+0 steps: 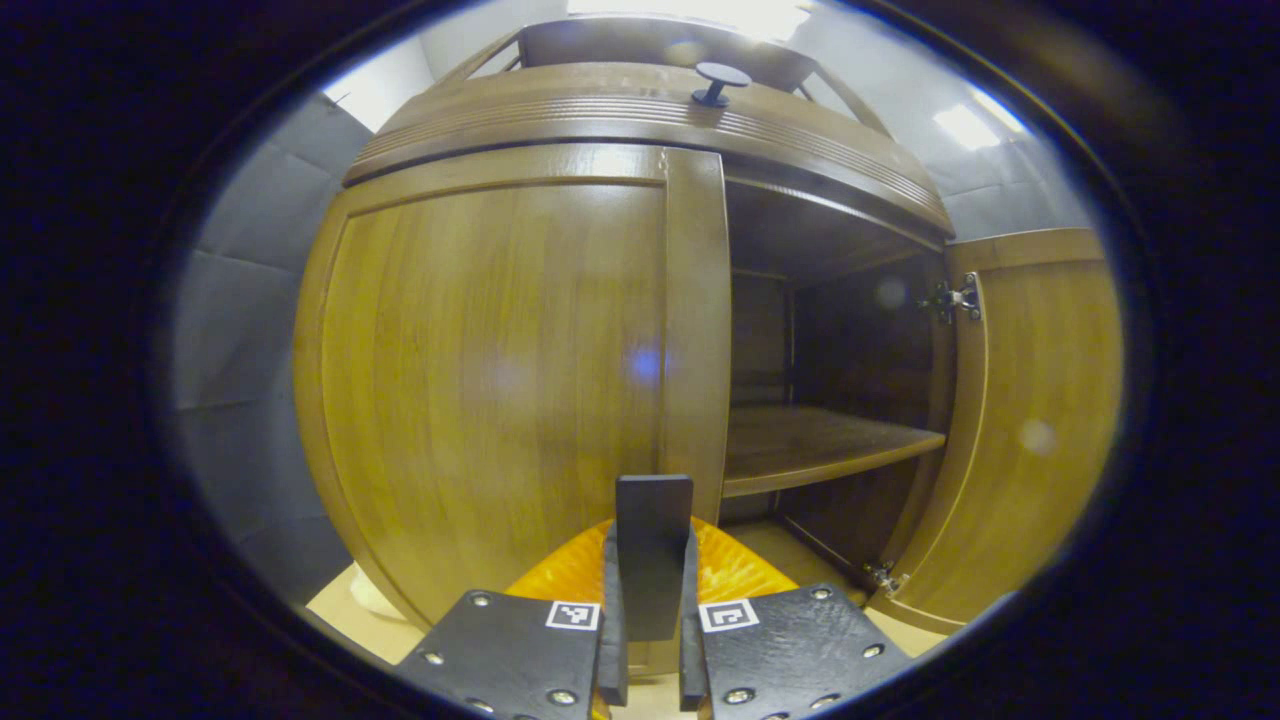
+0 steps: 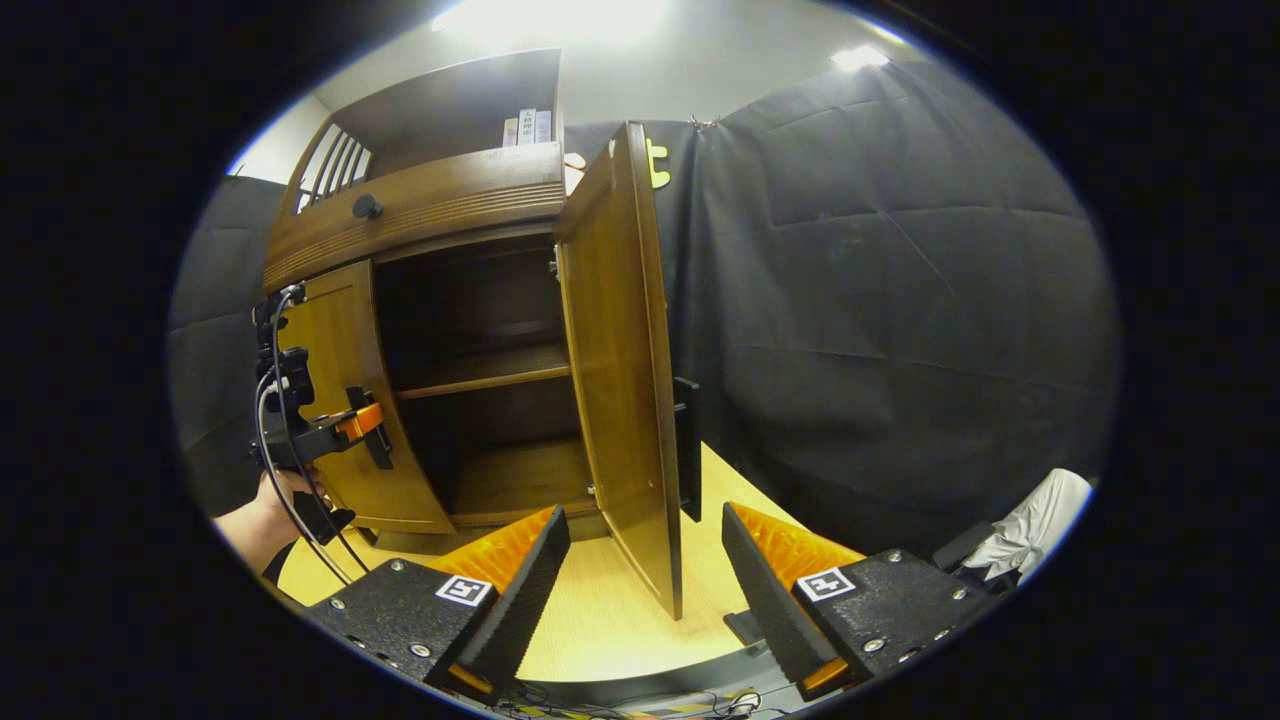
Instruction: Open the right door of the double-door shoe cabinet with the right hand, and open the left door with the left hand.
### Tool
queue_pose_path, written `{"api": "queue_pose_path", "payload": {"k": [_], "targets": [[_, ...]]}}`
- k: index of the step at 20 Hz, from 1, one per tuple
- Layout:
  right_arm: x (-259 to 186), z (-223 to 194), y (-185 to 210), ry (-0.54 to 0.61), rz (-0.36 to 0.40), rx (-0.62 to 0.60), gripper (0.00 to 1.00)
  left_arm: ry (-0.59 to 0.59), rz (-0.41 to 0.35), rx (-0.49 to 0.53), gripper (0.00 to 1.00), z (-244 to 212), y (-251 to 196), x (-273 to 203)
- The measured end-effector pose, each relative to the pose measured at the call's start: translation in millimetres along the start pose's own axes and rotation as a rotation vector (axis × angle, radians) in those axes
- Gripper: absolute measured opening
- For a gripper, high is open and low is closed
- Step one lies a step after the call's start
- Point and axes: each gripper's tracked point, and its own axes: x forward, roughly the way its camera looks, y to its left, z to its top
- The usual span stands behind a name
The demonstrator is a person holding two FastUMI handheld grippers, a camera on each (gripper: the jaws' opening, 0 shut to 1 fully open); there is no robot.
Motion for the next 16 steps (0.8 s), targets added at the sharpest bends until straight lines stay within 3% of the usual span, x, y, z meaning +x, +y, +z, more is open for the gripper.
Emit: {"api": "queue_pose_path", "payload": {"k": [5, 16], "targets": [[-1.6, -0.1, 11.3, 0.014, 0.032, -0.003, 0.95, -0.011, -0.018, -0.008, 0.14, 8.2, 2.8, -2.8], [7.6, 3.3, 48.8, 0.01, 0.127, 0.012, 0.92, -0.015, -0.044, -0.007, 0.14, 29.1, 2.4, -14.6]]}}
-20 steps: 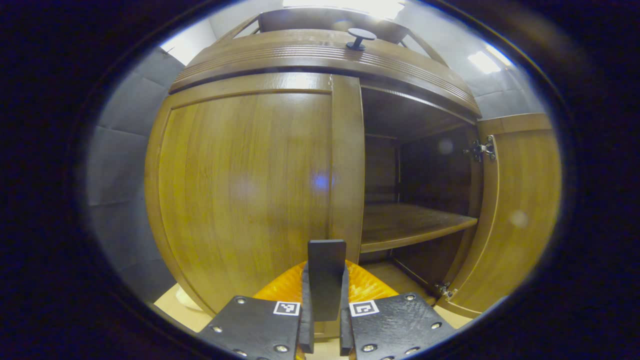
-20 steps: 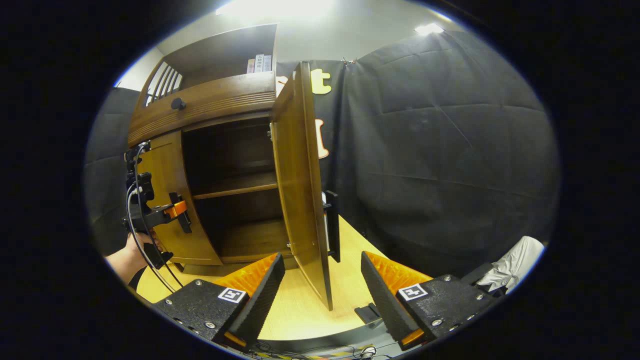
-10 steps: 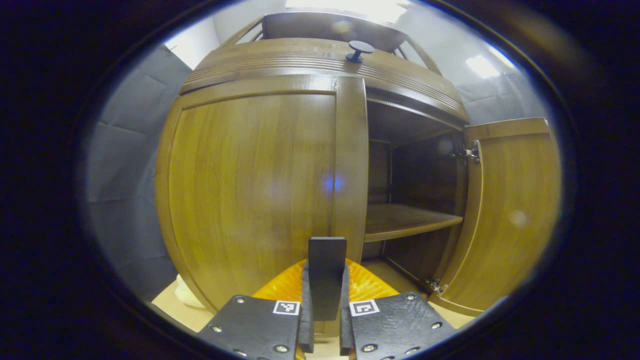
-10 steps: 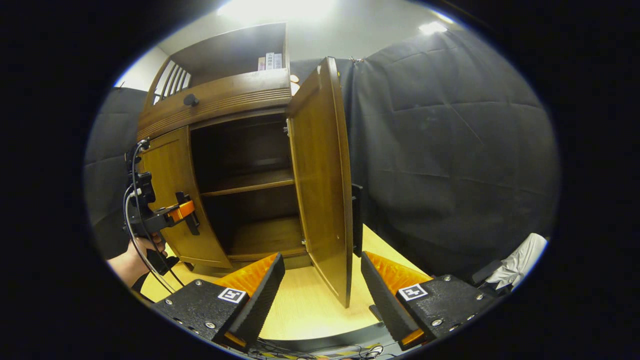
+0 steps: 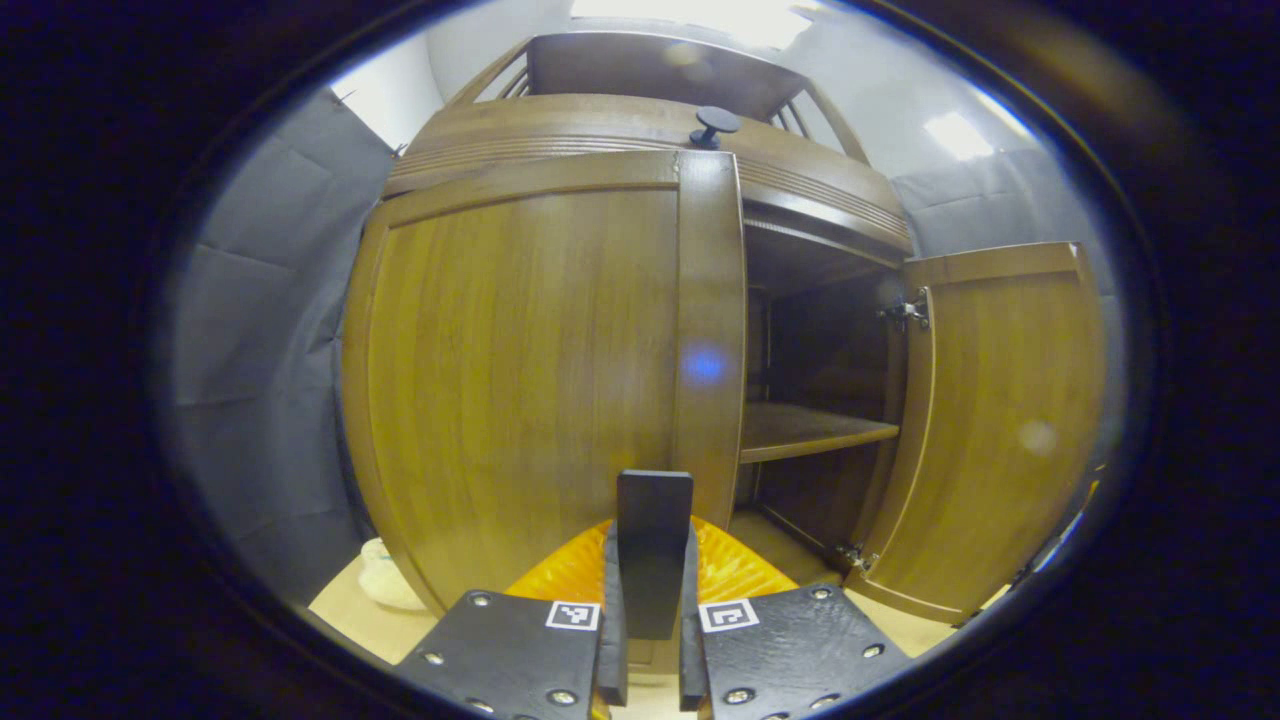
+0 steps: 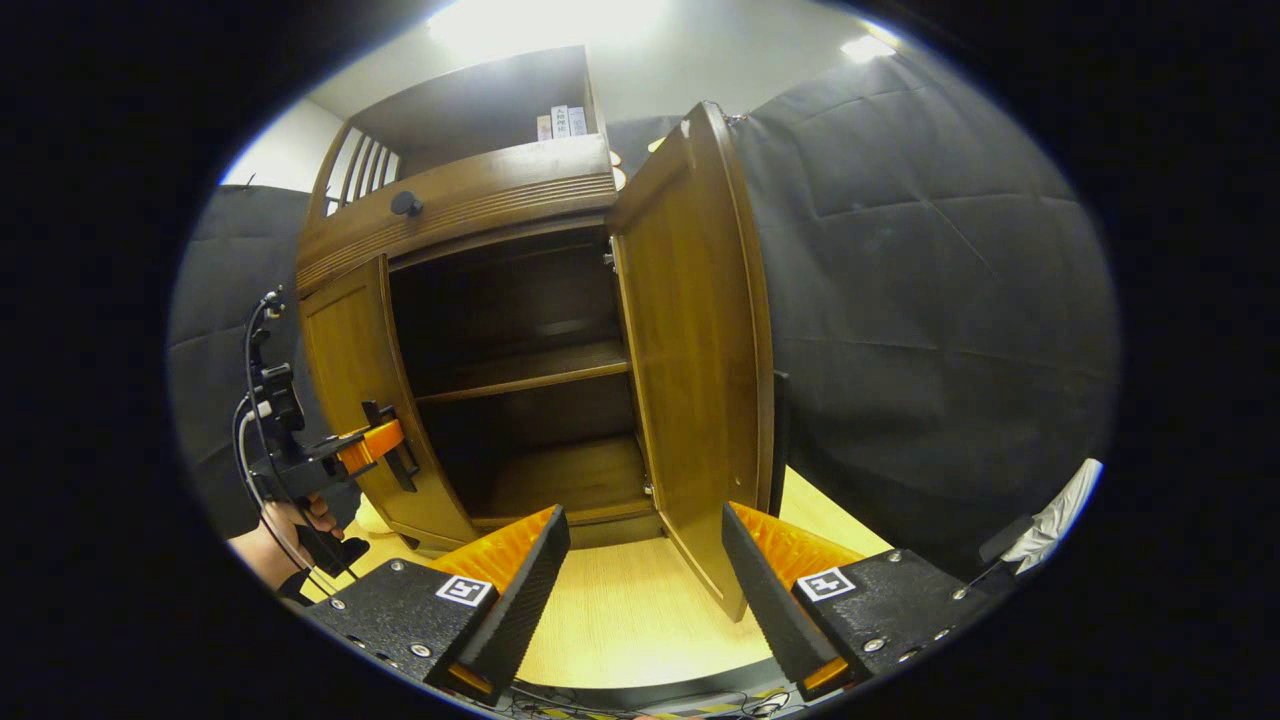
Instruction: Open the right door of the double-door shoe cabinet with the right hand, and open the left door with the left hand.
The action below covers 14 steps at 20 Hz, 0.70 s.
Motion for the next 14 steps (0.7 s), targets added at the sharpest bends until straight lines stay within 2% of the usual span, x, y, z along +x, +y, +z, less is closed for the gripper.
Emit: {"api": "queue_pose_path", "payload": {"k": [1, 3, 9, 14], "targets": [[0.7, 0.0, 2.0, 0.001, 0.006, -0.001, 0.95, -0.003, 0.004, -0.003, 0.14, 0.3, 1.3, -1.1], [3.8, -1.8, 5.8, 0.009, 0.02, 0.003, 0.92, -0.016, 0.016, -0.004, 0.14, -0.5, 2.2, -2.5], [14.0, 2.6, 22.8, 0.02, 0.072, 0.019, 0.92, -0.018, 0.05, -0.011, 0.14, -13.7, 0.2, -1.1], [19.2, 7.8, 42.4, 0.028, 0.13, 0.023, 0.92, -0.013, 0.074, -0.005, 0.28, -15.7, -1.4, 4.9]]}}
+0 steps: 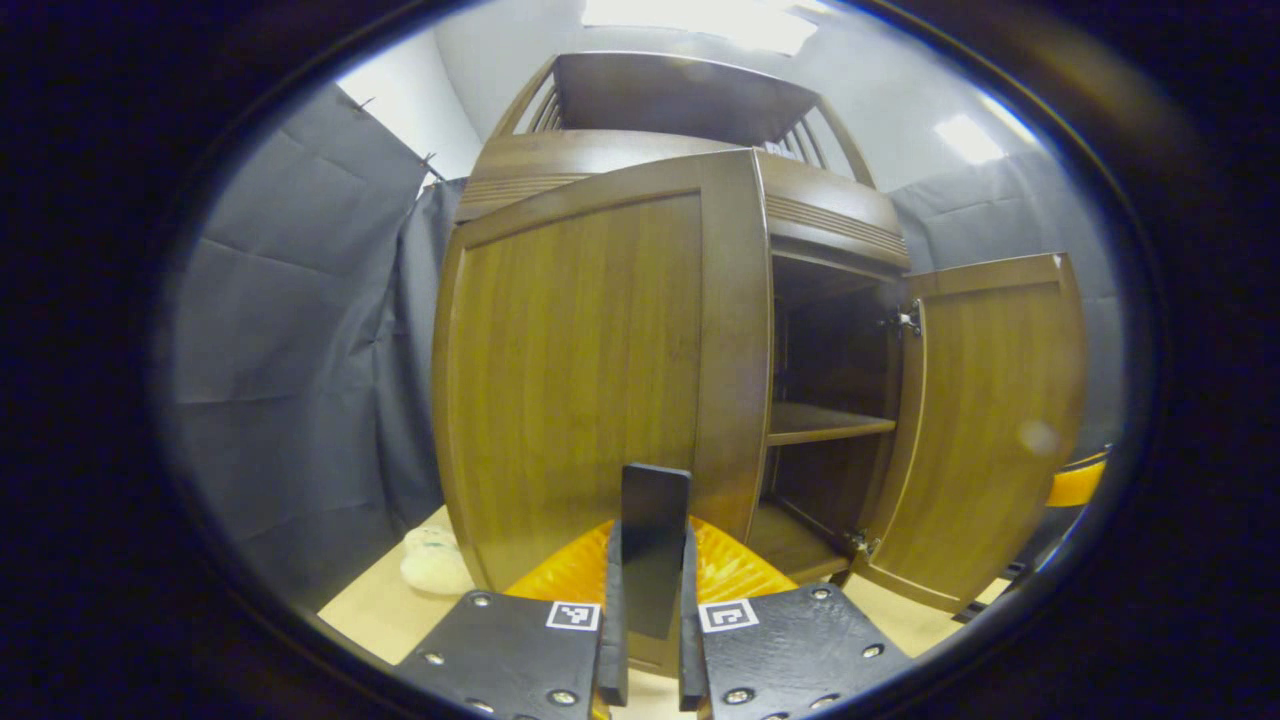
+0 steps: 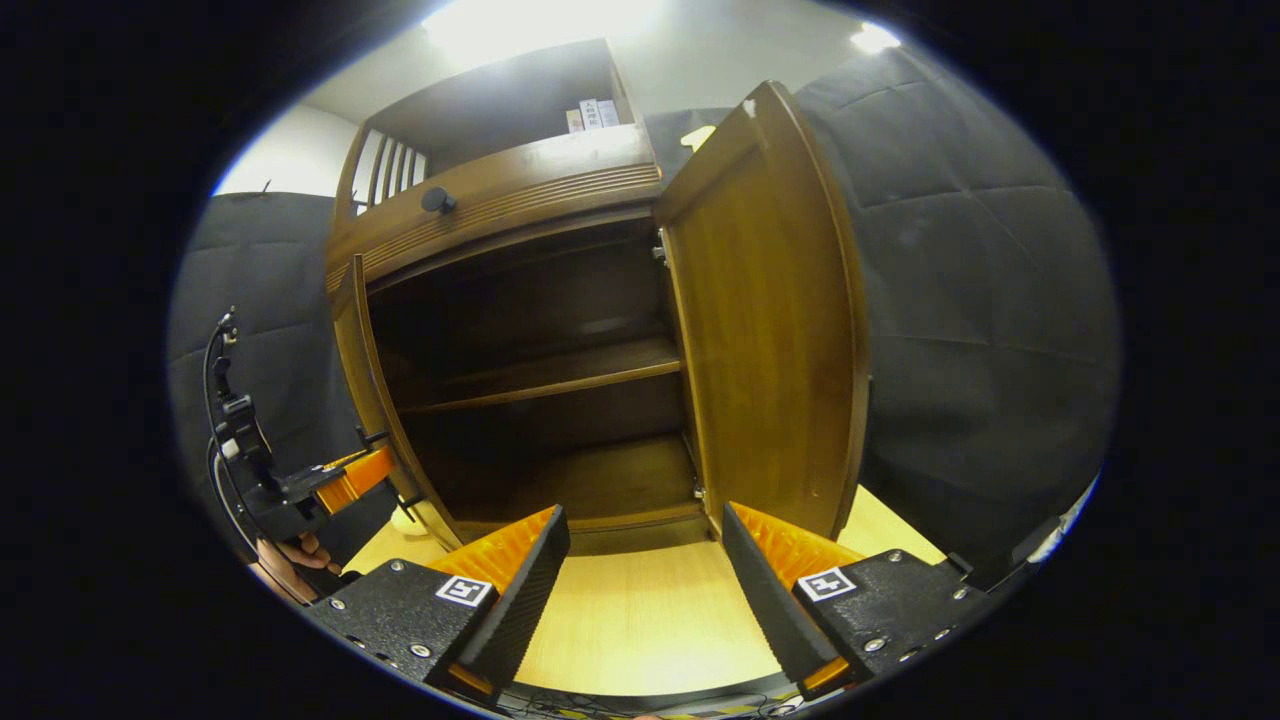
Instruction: Open the right door of the double-door shoe cabinet with the right hand, and open the left door with the left hand.
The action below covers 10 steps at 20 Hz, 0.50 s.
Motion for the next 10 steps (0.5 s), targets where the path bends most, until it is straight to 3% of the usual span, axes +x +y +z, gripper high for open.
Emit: {"api": "queue_pose_path", "payload": {"k": [1, 5, 8, 10], "targets": [[2.0, -0.8, 3.7, 0.003, 0.011, 0.006, 0.92, -0.002, 0.005, -0.005, 0.21, -1.4, -0.6, 1.0], [4.4, -5.5, 11.1, 0.017, 0.03, -0.003, 0.95, -0.005, 0.031, -0.014, 0.14, 0.9, 4.0, -1.0], [5.8, -10.2, 19.8, 0.034, 0.057, -0.008, 0.92, -0.01, 0.044, -0.009, 0.2, 2.6, -2.2, -6.3], [9.6, -10.6, 24.1, 0.038, 0.071, -0.02, 0.95, -0.012, 0.053, -0.009, 0.15, 4.9, -2.4, -5.1]]}}
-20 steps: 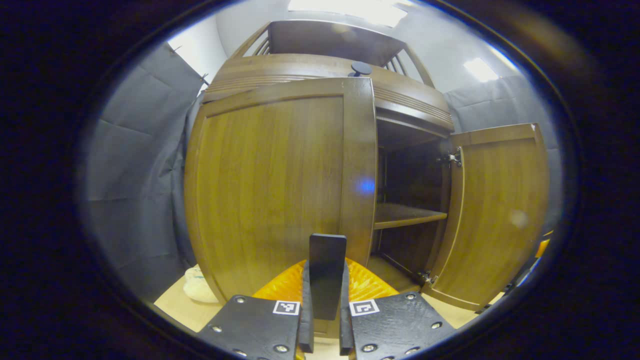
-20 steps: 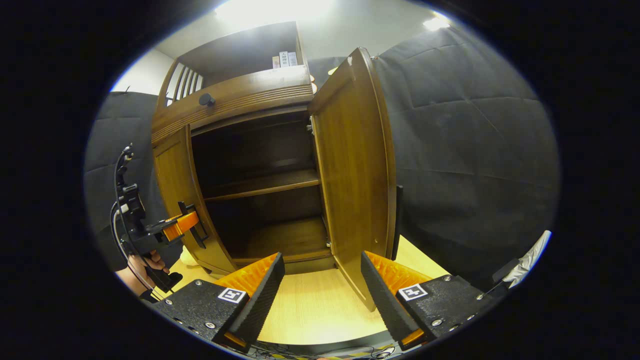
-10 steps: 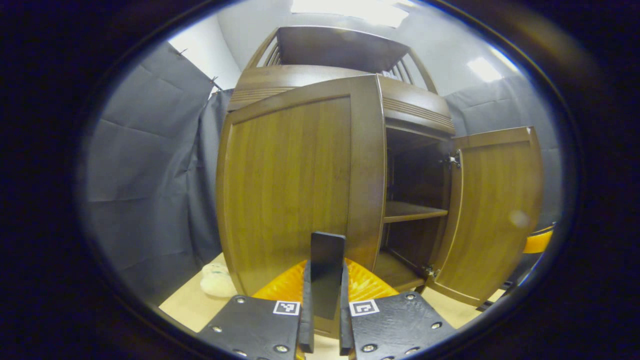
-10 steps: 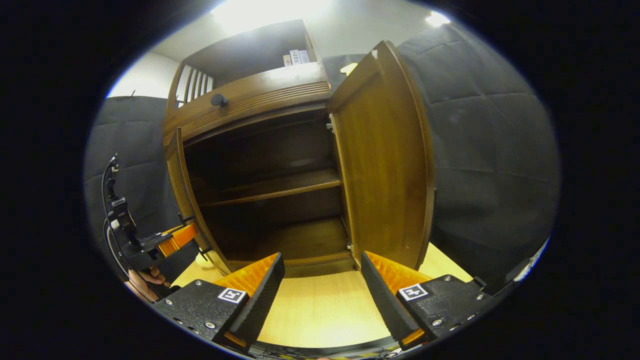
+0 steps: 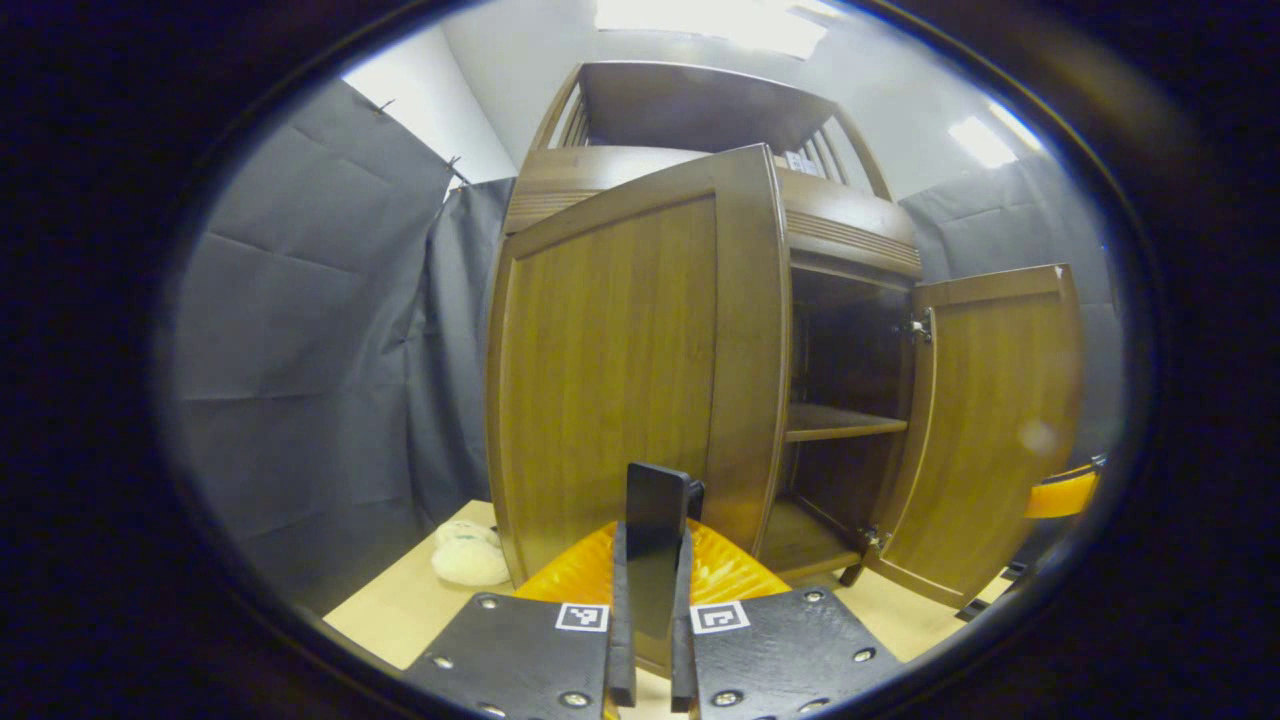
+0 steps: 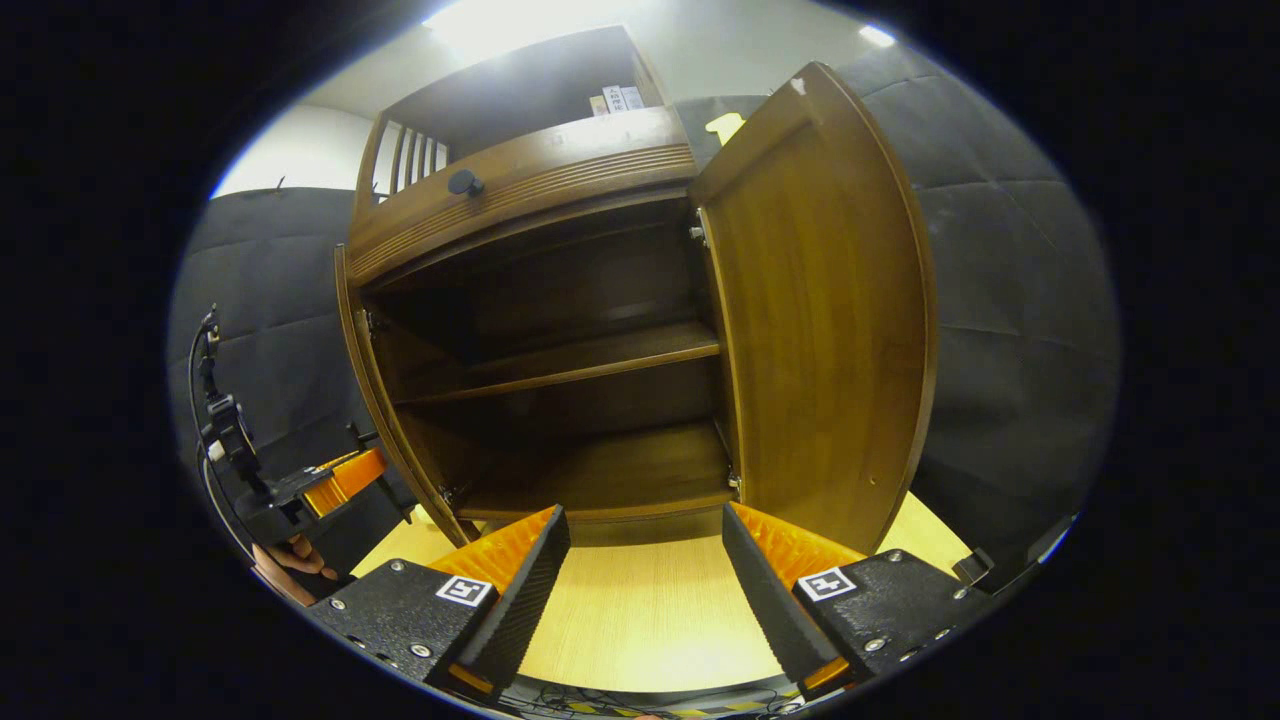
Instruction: Open the right door of the double-door shoe cabinet with the right hand, and open the left door with the left hand.
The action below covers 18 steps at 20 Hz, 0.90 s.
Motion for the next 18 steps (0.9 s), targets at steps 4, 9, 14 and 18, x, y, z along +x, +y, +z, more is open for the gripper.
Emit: {"api": "queue_pose_path", "payload": {"k": [4, 9, 14, 18], "targets": [[5.7, 0.3, 10.2, 0.002, 0.024, -0.01, 0.95, -0.004, 0.027, -0.005, 0.18, -1.5, 9.4, -3.9], [9.4, -3.8, 23.3, 0.012, 0.056, -0.023, 0.92, -0.022, 0.098, -0.011, 0.13, -4.0, 29.5, -13.1], [13.8, -6.2, 37.2, 0.018, 0.088, -0.033, 0.92, -0.025, 0.134, -0.039, 0.08, -7.8, 50.0, -19.1], [16.3, -6.5, 44.0, 0.023, 0.1, -0.043, 0.92, -0.042, 0.106, -0.061, 0.08, -4.9, 60.0, -24.4]]}}
